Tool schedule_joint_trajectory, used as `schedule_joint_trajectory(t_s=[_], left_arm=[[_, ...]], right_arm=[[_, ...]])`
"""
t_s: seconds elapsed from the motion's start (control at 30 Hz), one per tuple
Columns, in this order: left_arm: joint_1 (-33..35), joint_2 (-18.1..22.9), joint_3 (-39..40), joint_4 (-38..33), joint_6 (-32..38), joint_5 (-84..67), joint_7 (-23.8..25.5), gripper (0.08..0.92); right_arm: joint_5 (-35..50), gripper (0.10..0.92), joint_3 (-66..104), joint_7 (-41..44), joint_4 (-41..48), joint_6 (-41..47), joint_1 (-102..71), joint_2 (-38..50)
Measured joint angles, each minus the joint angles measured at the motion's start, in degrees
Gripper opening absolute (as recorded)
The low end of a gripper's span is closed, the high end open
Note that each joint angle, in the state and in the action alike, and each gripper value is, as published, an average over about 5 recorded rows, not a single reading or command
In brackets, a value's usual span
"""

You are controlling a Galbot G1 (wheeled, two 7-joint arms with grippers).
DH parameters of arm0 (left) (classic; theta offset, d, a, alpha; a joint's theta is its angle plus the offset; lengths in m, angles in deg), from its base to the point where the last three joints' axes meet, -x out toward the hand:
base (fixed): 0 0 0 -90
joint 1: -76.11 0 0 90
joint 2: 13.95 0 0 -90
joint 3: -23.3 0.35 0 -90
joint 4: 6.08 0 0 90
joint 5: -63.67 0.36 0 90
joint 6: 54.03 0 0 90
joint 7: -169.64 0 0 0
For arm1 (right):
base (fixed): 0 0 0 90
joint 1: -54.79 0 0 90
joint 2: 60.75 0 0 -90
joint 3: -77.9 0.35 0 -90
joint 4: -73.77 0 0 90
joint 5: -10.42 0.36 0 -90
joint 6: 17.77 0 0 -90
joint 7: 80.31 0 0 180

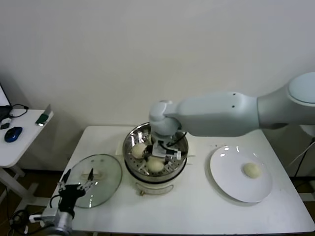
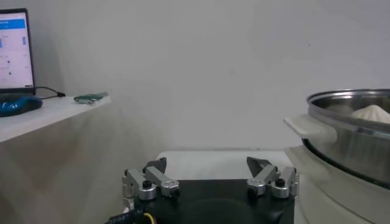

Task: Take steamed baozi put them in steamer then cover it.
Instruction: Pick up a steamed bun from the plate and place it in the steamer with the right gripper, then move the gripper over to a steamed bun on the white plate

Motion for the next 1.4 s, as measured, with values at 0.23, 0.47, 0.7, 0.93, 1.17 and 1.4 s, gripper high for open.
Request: schedule_joint_trajectory(t_s=[0.23, 0.47, 0.7, 0.93, 1.17, 1.4], left_arm=[[-0.39, -0.03, 0.07, 0.39, 0.05, -0.04, -0.03, 0.823], [-0.64, -0.14, 0.09, 0.49, 0.01, -0.09, -0.03, 0.823], [-0.67, -0.39, 0.06, 0.53, 0.0, -0.41, -0.04, 0.823], [-0.81, -0.48, -0.19, 0.53, 0.07, -0.99, -0.08, 0.823], [-1.28, -0.33, -0.1, 0.79, 0.09, -0.89, -0.09, 0.823], [-1.15, -0.26, -0.07, 1.29, 0.05, -0.33, -0.05, 0.823]], right_arm=[[-0.83, 0.787, -0.04, -0.62, 1.37, -0.05, -1.54, -0.91], [0.18, 0.822, 0.78, -0.59, 2.35, -0.49, -1.09, -0.47], [6.32, 0.823, 0.61, 1.8, 4.66, 0.11, 3.42, 3.3], [17.47, 0.823, -5.47, 4.57, 8.09, 2.02, 11.75, 11.6], [22.42, 0.823, -13.82, 4.68, 9.23, 6.02, 16.34, 23.89], [19.41, 0.823, -12.61, 3.25, 11.46, 10.01, 9.82, 36.31]])
